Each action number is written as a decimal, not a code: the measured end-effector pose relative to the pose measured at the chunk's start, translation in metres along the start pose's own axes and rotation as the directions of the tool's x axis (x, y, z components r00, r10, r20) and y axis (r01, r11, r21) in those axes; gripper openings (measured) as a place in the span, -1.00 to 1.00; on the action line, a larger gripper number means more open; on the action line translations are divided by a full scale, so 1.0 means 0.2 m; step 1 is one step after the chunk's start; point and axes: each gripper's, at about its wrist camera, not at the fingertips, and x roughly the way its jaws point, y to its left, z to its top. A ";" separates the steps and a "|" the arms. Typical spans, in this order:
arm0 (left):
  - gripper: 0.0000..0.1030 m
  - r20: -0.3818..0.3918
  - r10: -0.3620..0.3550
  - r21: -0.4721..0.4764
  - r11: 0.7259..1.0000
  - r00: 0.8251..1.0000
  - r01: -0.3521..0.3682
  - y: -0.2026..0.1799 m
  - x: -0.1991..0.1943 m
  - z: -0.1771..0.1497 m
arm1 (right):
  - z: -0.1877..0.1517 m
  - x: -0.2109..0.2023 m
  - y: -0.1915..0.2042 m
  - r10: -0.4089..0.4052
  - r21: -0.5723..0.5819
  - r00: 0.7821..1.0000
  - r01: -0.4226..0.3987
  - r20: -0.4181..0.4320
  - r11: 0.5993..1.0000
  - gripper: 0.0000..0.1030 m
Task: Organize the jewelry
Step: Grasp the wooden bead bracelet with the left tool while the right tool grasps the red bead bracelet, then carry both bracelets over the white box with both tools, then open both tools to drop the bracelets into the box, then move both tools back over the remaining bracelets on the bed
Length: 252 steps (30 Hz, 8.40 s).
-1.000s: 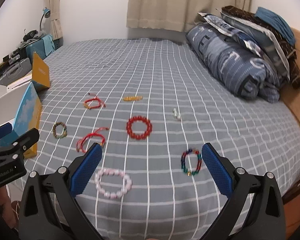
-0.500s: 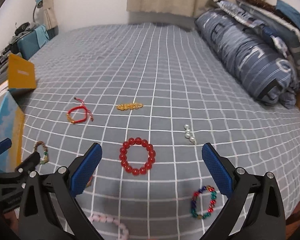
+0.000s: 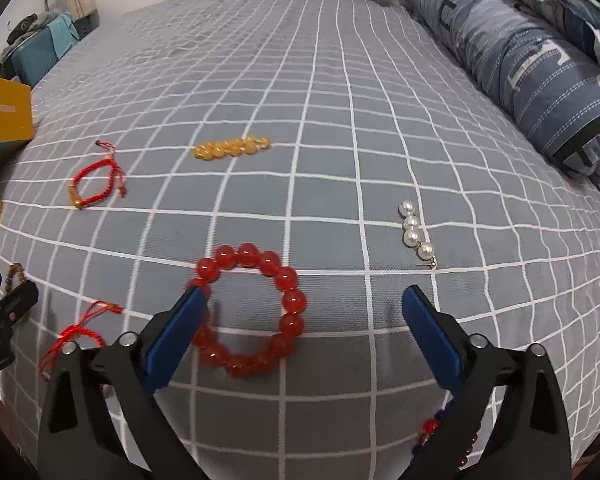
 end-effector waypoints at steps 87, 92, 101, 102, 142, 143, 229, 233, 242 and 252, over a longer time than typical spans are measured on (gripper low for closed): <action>-0.86 0.206 -0.036 0.015 0.999 0.978 0.034 0.13 -0.72 -0.12 | -0.08 -0.71 0.16 0.075 -0.016 0.983 -0.073 0.168 0.997 -0.75; -0.86 0.225 -0.006 -0.007 1.000 0.974 0.008 0.21 -0.80 -0.13 | -0.06 -0.80 0.25 0.085 -0.049 0.977 -0.077 0.197 0.996 -0.75; -0.86 0.256 0.046 -0.056 0.998 0.965 -0.033 0.39 -0.94 -0.17 | -0.02 -0.93 0.45 0.111 -0.108 0.964 -0.087 0.240 0.990 -0.75; -0.86 0.260 0.054 -0.063 0.997 0.964 -0.039 0.42 -0.96 -0.17 | -0.01 -0.95 0.49 0.113 -0.115 0.963 -0.087 0.245 0.989 -0.75; -0.84 0.217 0.341 -0.381 0.892 0.914 -0.243 1.50 -1.17 -0.37 | -0.11 -1.01 1.90 0.408 -0.395 0.899 -0.321 0.160 0.861 -0.75; -0.84 0.206 0.344 -0.385 0.889 0.916 -0.248 1.53 -1.15 -0.37 | -0.12 -0.98 1.92 0.404 -0.398 0.903 -0.321 0.145 0.860 -0.75; 0.89 0.251 0.071 -0.062 0.996 0.965 -0.057 0.41 -0.96 -0.18 | -0.12 -1.00 0.57 0.047 -0.084 0.962 -0.025 0.269 0.996 0.85; 0.89 0.241 0.021 -0.026 1.000 0.970 -0.015 0.27 -0.90 -0.17 | -0.14 -0.98 0.42 0.019 -0.055 0.965 -0.005 0.261 0.999 0.85; 0.89 0.183 -0.059 0.053 0.997 0.981 0.050 -0.01 -0.73 -0.16 | -0.18 -0.89 0.15 -0.036 0.003 0.976 0.036 0.217 0.999 0.85; 0.89 0.114 -0.079 0.107 0.992 0.990 0.067 -0.26 -0.51 -0.16 | -0.26 -0.76 -0.14 -0.045 0.067 0.988 0.035 0.148 0.997 0.85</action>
